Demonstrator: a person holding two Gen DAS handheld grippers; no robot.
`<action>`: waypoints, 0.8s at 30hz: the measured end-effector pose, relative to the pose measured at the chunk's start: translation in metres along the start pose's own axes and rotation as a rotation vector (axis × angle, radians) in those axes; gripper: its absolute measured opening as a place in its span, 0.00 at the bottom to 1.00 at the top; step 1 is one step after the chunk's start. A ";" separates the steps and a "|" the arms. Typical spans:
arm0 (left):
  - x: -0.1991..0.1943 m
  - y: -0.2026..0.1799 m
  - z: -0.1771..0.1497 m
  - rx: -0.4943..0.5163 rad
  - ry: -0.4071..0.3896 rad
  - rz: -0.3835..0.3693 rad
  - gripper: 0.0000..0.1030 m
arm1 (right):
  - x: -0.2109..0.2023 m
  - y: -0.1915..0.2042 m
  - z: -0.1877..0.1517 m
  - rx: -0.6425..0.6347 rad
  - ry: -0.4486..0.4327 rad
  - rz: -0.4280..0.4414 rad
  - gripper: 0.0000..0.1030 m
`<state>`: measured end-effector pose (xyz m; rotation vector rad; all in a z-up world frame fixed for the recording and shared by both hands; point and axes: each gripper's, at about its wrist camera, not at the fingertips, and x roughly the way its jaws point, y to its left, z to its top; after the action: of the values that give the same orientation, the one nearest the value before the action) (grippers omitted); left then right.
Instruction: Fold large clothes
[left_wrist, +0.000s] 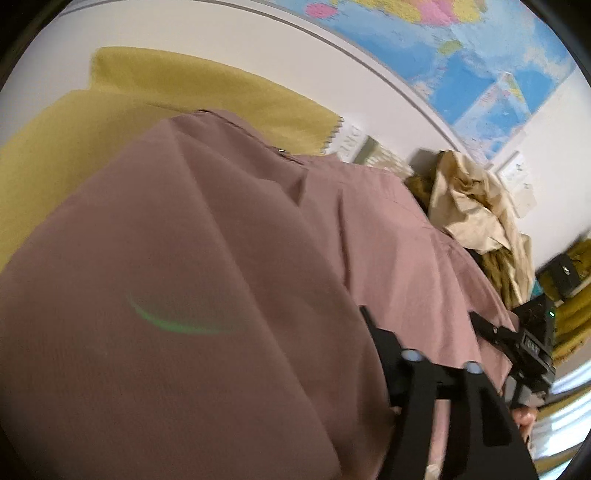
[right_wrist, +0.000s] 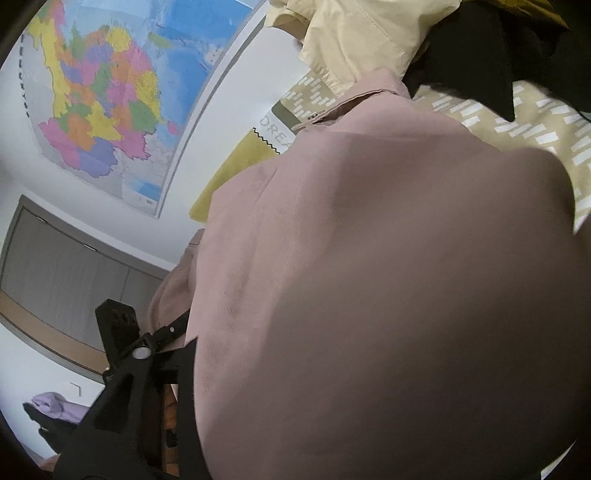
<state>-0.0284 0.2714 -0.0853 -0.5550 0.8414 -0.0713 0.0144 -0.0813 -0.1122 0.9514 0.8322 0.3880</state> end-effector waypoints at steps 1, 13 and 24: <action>0.001 -0.002 0.000 0.005 0.000 -0.008 0.75 | 0.001 0.003 0.001 -0.007 0.007 0.008 0.55; 0.004 -0.006 0.001 0.004 0.013 0.062 0.38 | 0.004 0.007 -0.001 -0.036 0.035 -0.008 0.28; 0.006 -0.009 0.000 0.021 0.015 0.079 0.35 | 0.002 0.009 -0.008 -0.054 0.061 -0.001 0.45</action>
<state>-0.0226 0.2620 -0.0845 -0.5018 0.8758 -0.0120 0.0098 -0.0708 -0.1082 0.8927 0.8737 0.4383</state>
